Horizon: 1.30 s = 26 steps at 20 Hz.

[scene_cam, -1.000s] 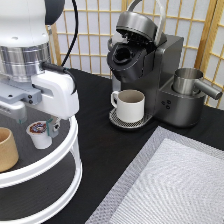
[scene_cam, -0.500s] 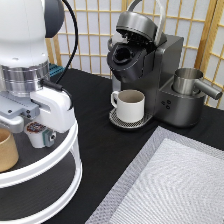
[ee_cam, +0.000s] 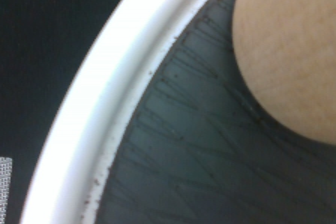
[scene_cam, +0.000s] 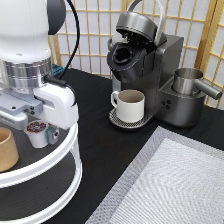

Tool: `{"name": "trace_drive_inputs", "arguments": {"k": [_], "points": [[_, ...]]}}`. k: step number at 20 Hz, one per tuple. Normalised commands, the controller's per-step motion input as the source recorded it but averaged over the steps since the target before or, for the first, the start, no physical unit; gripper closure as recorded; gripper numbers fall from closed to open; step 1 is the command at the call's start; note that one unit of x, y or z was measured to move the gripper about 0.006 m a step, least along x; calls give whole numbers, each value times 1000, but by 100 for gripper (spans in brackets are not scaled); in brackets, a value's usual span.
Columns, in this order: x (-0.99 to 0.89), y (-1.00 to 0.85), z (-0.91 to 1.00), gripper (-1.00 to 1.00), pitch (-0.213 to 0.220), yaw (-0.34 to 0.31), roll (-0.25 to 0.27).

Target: Make coffee

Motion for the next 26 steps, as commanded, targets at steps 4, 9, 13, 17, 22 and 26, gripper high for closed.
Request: {"name": "trace_drive_inputs", "arguments": {"k": [4,9,13,17,22,26], "points": [[-156,-96,-2,100,-35,54,41],[-198,-152,100,100,-63,43,65],[79,-20,551,100,-94,77,39],[266,271,804,100,20,126,27],[422,520,907,100,139,122,133],[559,701,782,100,167,58,163]]}}
